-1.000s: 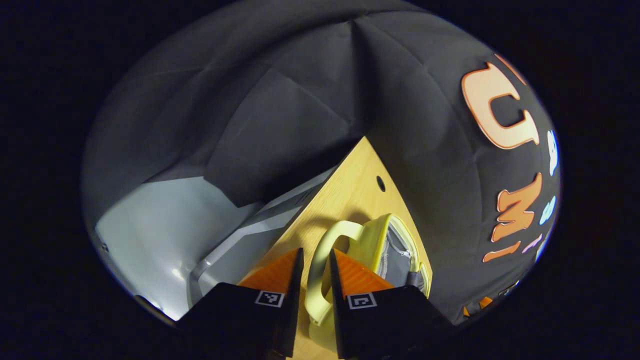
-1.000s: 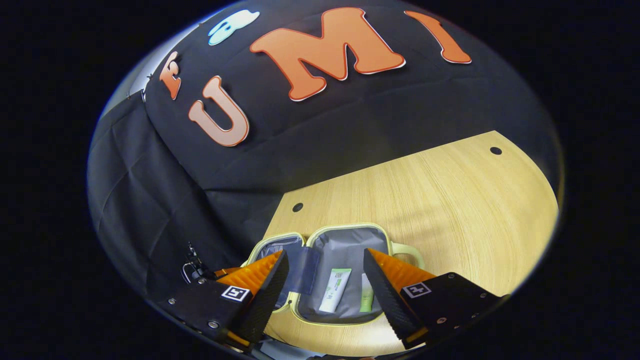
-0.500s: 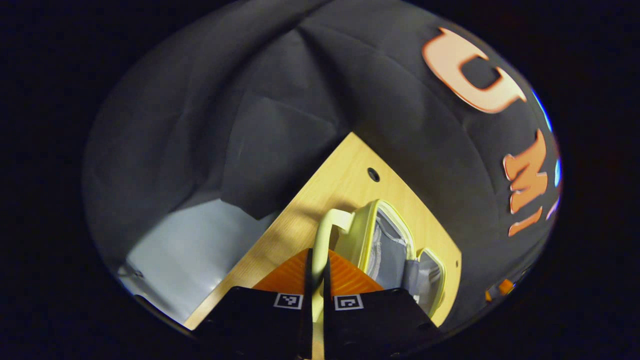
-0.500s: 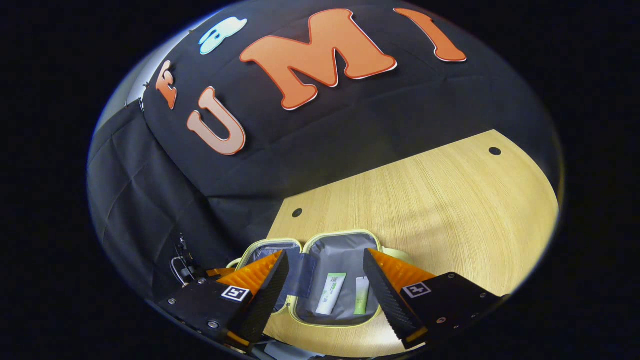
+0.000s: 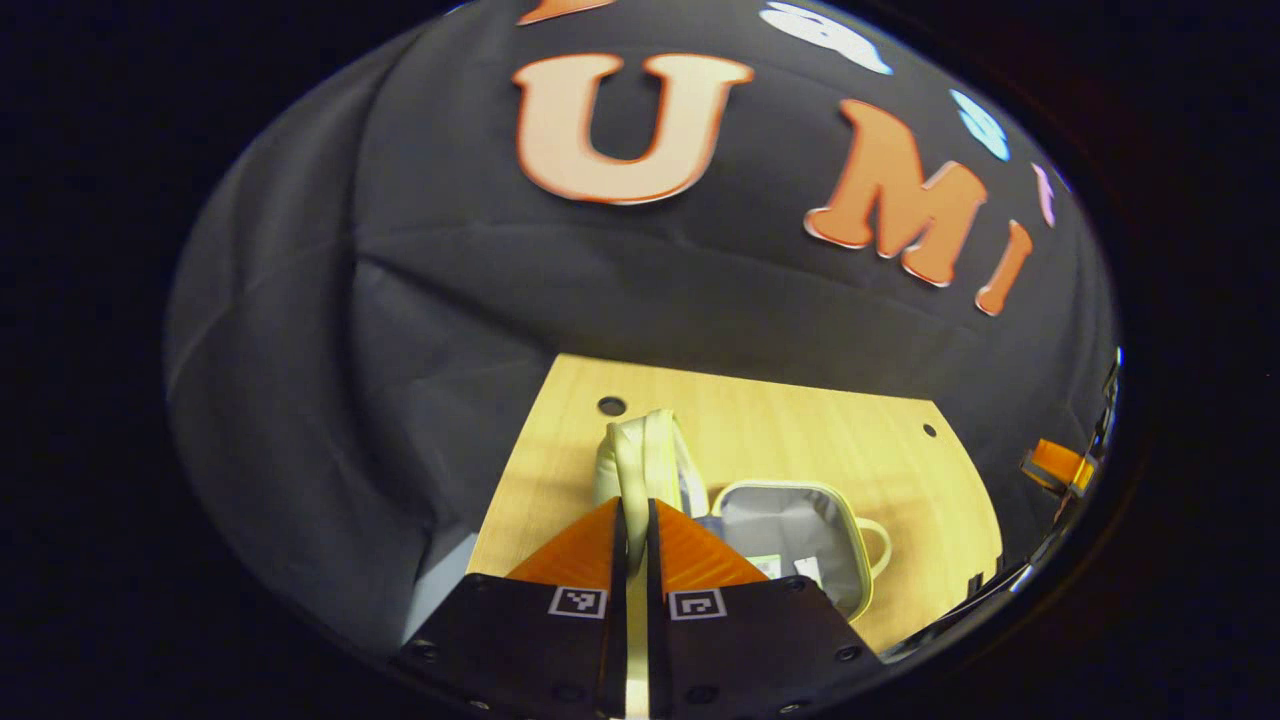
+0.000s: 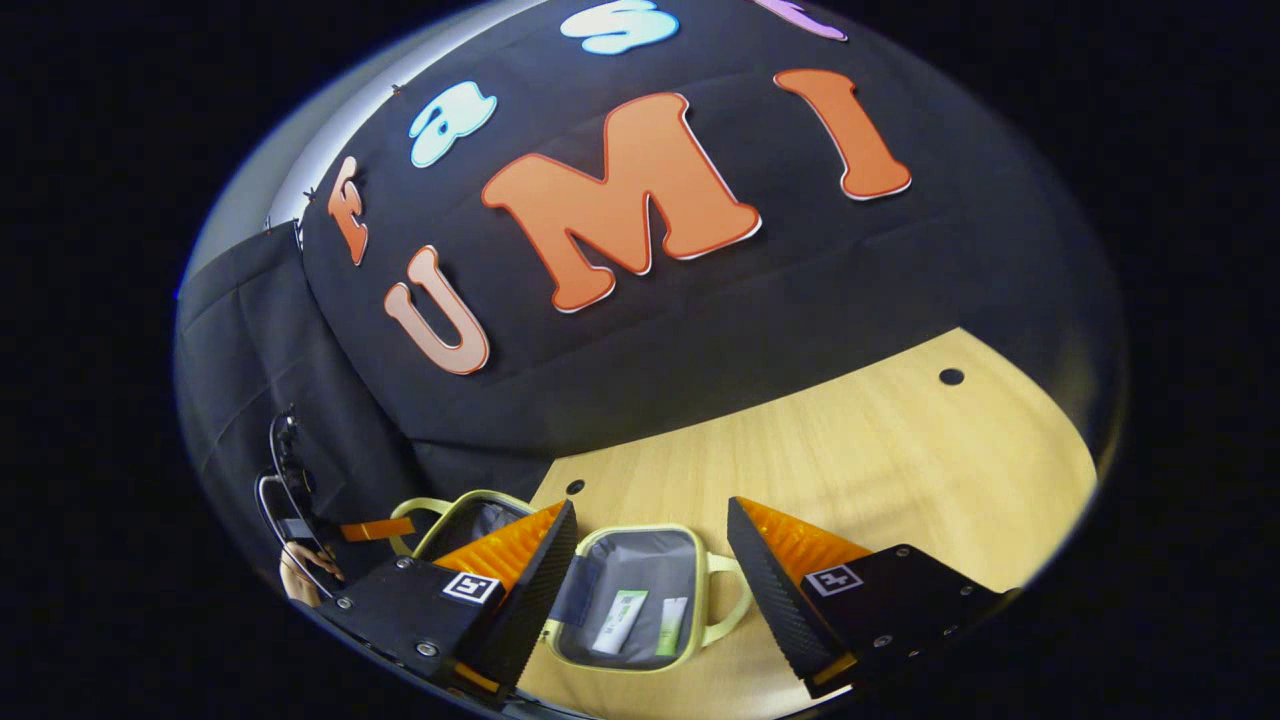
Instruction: First open the suitcase, pack the skin care products into it, and then close the suitcase.
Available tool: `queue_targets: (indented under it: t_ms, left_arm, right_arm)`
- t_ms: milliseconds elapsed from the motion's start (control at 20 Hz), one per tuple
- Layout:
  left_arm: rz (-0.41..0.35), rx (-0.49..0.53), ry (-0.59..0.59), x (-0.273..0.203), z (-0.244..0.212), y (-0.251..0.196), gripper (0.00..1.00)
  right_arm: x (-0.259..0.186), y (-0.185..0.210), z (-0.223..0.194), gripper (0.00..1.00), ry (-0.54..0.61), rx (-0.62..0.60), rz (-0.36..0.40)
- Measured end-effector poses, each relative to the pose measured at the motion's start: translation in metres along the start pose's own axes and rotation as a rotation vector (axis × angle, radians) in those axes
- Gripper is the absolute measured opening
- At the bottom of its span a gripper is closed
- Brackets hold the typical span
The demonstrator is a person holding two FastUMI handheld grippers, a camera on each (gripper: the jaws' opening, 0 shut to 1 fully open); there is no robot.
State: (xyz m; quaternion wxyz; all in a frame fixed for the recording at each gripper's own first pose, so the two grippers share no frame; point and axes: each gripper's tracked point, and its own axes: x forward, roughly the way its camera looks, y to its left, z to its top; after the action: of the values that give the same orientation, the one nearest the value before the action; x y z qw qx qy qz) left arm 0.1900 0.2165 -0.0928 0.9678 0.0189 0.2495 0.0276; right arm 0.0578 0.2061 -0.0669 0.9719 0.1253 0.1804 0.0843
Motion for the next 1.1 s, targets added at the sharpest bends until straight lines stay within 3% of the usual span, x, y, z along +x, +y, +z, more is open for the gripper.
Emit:
queue_targets:
  t_ms: [200, 400, 650, 900, 1100]
  left_arm:
    - [0.098, 0.167, 0.025, -0.001, -0.002, -0.048, 0.08]
    - [0.094, 0.269, 0.034, -0.005, 0.003, -0.126, 0.08]
    - [0.109, 0.382, 0.078, 0.029, -0.017, -0.221, 0.08]
    - [0.047, 0.478, 0.157, 0.081, -0.069, -0.302, 0.08]
    - [-0.043, 0.429, 0.276, 0.121, -0.138, -0.356, 0.08]
  right_arm:
    - [-0.033, -0.037, 0.014, 0.95, -0.039, -0.012, 0.004]
    - [-0.058, -0.077, 0.029, 0.95, -0.058, -0.018, 0.012]
    - [-0.086, -0.132, 0.041, 0.95, -0.058, -0.055, -0.005]
    - [-0.101, -0.190, 0.050, 0.95, -0.057, -0.094, -0.070]
    - [-0.108, -0.222, 0.043, 0.95, -0.025, -0.111, -0.100]
